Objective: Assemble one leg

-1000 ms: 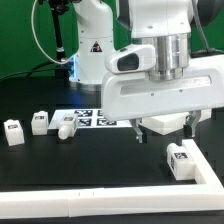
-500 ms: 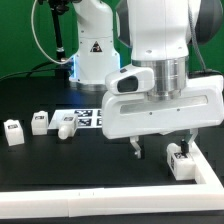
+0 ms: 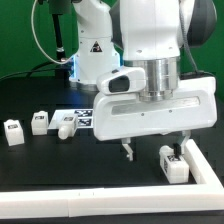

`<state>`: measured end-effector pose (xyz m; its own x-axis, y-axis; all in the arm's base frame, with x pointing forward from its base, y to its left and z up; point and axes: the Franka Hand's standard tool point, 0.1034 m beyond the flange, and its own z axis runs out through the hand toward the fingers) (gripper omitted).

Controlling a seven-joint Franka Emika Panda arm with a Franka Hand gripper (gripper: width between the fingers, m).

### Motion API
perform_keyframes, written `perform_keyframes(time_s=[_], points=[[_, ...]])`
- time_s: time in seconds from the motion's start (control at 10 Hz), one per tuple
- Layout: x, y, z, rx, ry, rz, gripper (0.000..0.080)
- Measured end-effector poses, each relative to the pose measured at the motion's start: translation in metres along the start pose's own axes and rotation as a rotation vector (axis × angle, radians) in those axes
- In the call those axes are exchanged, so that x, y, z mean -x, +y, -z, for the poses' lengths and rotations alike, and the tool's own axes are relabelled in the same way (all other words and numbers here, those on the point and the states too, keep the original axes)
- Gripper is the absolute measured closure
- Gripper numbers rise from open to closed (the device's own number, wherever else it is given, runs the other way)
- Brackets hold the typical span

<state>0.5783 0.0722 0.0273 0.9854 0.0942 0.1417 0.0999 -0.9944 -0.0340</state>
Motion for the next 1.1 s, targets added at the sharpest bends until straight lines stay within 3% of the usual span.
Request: perform_keyframes(time_s=[0.5,0.6,0.9,1.1], points=[[-0.003,0.068,0.006,0.025,0.008,0.05,0.015],[-0.002,0.072,0.005,0.027,0.007,0.043,0.015],[-0.002,0.069,0.005,0.025,0.007,0.045,0.015],[-0.001,0.033,0.004,0.01,0.004,0.024,0.015]])
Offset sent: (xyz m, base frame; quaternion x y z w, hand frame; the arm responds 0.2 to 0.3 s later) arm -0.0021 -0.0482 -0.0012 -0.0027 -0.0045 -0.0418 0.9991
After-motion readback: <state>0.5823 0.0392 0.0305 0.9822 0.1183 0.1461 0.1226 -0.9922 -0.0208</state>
